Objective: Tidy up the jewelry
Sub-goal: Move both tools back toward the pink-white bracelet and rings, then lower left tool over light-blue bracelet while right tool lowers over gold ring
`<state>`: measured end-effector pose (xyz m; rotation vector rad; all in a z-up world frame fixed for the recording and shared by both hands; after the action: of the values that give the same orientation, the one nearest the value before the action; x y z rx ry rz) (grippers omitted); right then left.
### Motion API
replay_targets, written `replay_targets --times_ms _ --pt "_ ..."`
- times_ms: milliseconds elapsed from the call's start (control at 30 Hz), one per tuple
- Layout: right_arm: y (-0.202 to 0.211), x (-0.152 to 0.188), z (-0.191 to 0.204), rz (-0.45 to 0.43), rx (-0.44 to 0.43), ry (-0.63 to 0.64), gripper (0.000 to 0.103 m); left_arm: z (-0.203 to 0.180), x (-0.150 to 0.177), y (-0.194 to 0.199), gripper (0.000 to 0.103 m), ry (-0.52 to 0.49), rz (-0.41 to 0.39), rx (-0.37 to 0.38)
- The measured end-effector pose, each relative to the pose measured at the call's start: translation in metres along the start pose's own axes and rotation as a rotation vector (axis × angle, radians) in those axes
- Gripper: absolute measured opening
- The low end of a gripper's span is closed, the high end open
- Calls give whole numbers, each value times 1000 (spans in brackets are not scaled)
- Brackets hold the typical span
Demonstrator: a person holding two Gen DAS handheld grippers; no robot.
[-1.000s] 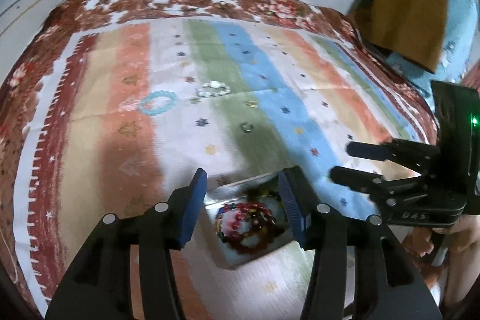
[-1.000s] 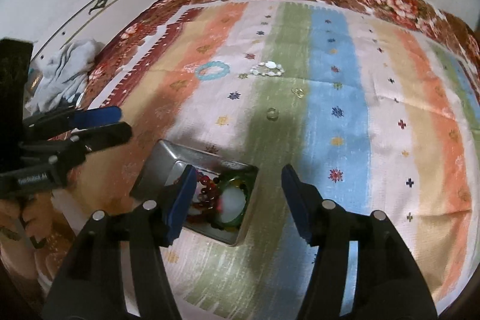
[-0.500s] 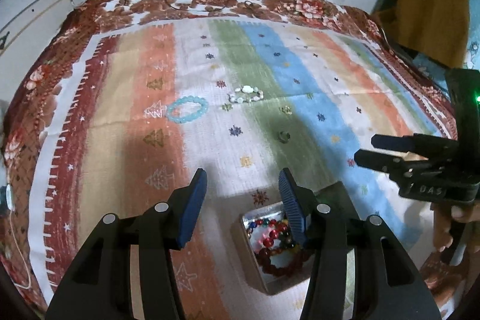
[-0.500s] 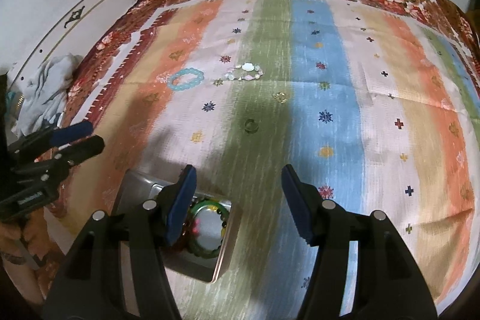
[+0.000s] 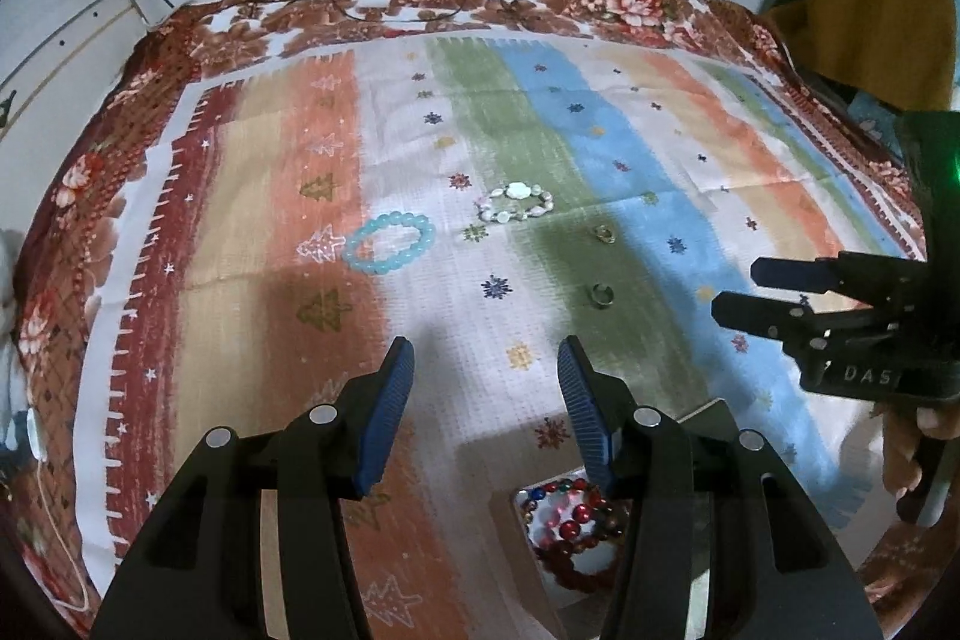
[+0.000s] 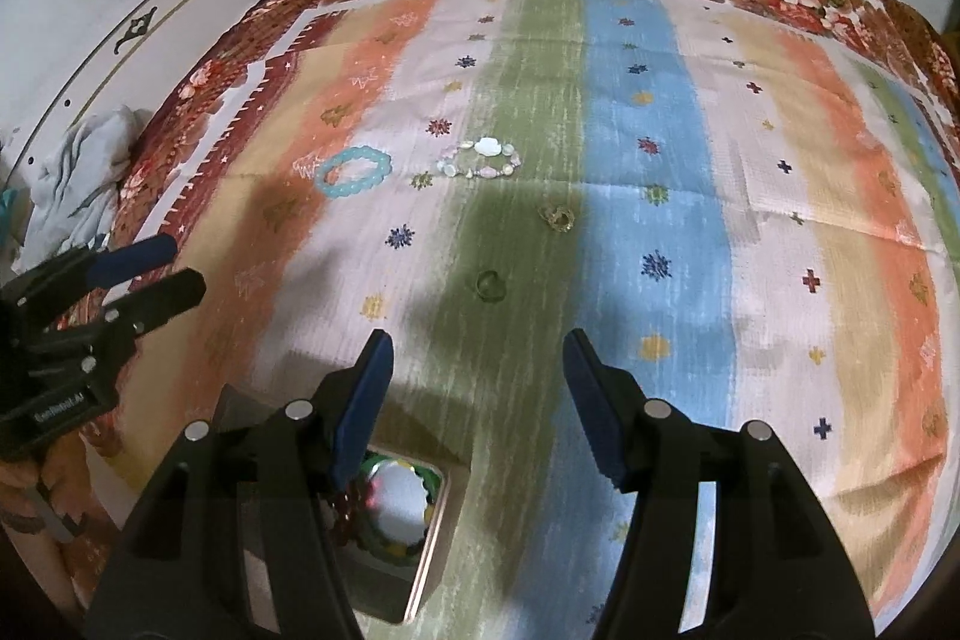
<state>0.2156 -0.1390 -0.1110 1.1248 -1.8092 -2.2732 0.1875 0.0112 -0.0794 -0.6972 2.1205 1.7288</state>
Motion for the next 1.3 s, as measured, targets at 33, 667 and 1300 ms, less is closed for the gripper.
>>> replay_targets --times_ms 33,667,1300 --pt "-2 -2 0 0 -4 -1 59 2 -1 -3 49 1 4 -6" --pt "-36 -19 -9 41 -17 -4 65 19 -31 -50 49 11 50 -60" --pt "-67 -29 -5 99 -62 -11 71 25 -51 -94 51 35 118 -69"
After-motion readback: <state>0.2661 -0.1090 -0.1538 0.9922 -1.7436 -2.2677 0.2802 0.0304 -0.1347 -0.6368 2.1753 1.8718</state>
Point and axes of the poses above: each gripper's, at about its wrist camera, not at the fingertips, and y roughly against the way its jaws point, z to its left, x to its underside, the point moved 8 cm from there along -y, roughly the way its jaws point, and after that the axes turned 13 degrees about y, right-handed, at the moved point
